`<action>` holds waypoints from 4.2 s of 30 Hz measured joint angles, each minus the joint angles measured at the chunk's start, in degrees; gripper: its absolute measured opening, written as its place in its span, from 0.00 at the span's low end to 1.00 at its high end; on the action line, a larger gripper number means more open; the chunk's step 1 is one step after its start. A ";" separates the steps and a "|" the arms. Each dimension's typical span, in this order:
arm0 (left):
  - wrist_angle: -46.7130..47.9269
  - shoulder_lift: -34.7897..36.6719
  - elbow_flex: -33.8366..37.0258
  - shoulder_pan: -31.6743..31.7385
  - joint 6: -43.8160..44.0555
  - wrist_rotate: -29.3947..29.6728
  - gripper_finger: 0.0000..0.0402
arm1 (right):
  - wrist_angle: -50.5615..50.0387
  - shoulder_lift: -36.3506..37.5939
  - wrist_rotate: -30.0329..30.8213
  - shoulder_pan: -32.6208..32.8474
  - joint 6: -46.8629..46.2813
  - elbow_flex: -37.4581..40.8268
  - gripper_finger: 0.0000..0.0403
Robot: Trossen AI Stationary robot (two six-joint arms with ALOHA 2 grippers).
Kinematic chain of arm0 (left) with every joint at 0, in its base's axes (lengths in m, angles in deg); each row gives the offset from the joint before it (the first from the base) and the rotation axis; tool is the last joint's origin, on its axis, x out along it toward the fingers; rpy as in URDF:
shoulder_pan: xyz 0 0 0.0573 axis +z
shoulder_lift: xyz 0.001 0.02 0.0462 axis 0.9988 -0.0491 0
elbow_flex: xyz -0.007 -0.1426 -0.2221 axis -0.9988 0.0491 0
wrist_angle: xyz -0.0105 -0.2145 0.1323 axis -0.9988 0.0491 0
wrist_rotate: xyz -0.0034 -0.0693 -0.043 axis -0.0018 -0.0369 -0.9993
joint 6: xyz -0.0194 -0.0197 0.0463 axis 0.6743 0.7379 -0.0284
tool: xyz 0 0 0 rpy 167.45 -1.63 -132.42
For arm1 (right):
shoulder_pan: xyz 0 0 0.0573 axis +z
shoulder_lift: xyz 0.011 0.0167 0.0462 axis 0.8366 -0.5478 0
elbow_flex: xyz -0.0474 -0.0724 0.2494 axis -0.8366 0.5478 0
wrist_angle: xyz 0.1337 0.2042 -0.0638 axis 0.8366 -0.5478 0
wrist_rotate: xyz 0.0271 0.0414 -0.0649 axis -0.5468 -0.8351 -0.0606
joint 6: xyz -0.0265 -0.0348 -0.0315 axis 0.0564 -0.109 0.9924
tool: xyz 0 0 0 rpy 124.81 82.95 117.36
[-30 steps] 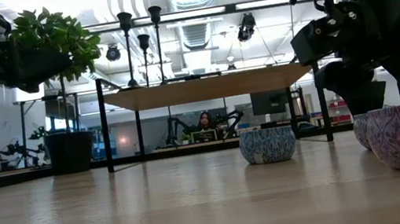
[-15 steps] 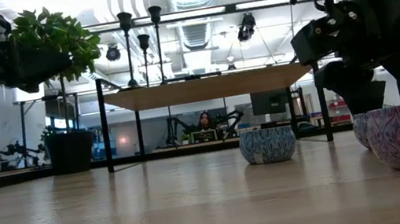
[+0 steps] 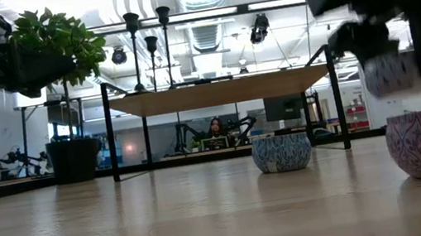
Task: Pick & Place candle stick holders
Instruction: Put the red patterned scented candle on the shelf
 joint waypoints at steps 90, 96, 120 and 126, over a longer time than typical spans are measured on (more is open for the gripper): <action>-0.01 -0.11 0.00 0.01 0.00 -0.02 0.35 | -33.58 -28.05 -3.10 -56.03 44.99 -64.37 0.74; -0.01 -0.11 0.00 0.01 0.00 -0.02 0.35 | -32.85 -28.05 -4.52 -56.78 45.22 -63.87 0.74; -0.01 -0.11 0.00 0.01 0.00 -0.02 0.35 | -29.92 -28.19 -8.73 -57.37 45.60 -60.59 0.74; -0.01 -0.11 0.00 0.01 0.00 -0.02 0.35 | -29.20 -28.19 -8.74 -57.46 45.57 -59.95 0.74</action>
